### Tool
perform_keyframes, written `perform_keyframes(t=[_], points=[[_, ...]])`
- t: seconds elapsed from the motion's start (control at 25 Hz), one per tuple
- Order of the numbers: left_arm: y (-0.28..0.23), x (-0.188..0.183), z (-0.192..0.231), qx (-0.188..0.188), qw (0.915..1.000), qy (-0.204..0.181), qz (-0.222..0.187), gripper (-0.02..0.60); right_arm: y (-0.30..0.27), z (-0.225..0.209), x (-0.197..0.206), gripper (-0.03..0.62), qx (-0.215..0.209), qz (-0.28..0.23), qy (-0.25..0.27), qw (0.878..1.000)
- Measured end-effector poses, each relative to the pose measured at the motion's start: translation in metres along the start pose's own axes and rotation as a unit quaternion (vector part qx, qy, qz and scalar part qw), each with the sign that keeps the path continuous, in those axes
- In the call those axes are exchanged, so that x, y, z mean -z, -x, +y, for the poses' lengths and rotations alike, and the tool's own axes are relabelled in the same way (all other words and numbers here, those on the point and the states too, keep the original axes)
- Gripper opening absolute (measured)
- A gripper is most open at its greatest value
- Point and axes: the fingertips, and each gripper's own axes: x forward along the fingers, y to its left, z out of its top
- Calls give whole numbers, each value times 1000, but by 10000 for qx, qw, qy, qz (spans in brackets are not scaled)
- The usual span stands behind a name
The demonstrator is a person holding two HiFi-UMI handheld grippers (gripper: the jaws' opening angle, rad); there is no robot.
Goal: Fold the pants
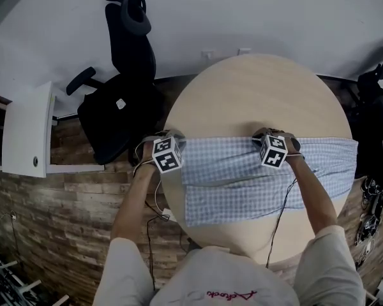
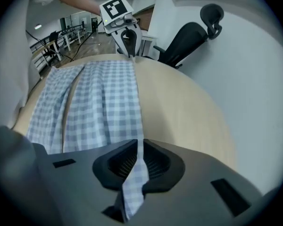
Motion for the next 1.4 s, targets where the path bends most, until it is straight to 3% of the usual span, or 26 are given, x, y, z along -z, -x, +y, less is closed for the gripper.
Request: perform_keyframes(t=[0.04,0.08,0.12,0.32,0.4,0.68,0.76,0.84,1.08,1.4], points=[[-3,3,-1,159,9998,43,66,61,-3,-1,1,53,-160,49,-9,9999],[-5,7,-2,311,9994,83,141,150,-5,-1,2,136,-317,83,-3,9995],[-7,10,-3,427,9988,107,210,178,-6,-1,2,149,-472,105,4,9988],[-14,16,-7,799,9958,-47,434,175,-11,-6,11,147,-1005,209,-8,9947],[-16,15,-7,906,9947,-33,481,144,-13,-5,14,138,-1163,274,20,9928],[-19,11,-2,1399,9880,101,648,124,-15,-3,12,88,-1450,138,-74,9893],[-18,6,-4,1479,9869,-16,641,48,-15,-1,12,63,-1507,111,-125,9884],[-18,8,-5,1502,9859,-121,733,43,-13,0,12,37,-1543,79,-178,9878],[-10,10,6,1158,9903,-250,733,43,1,-12,9,35,-1321,-158,-263,9908],[44,-18,44,14,9989,-301,354,43,64,-54,-2,35,-353,-604,-202,9973]])
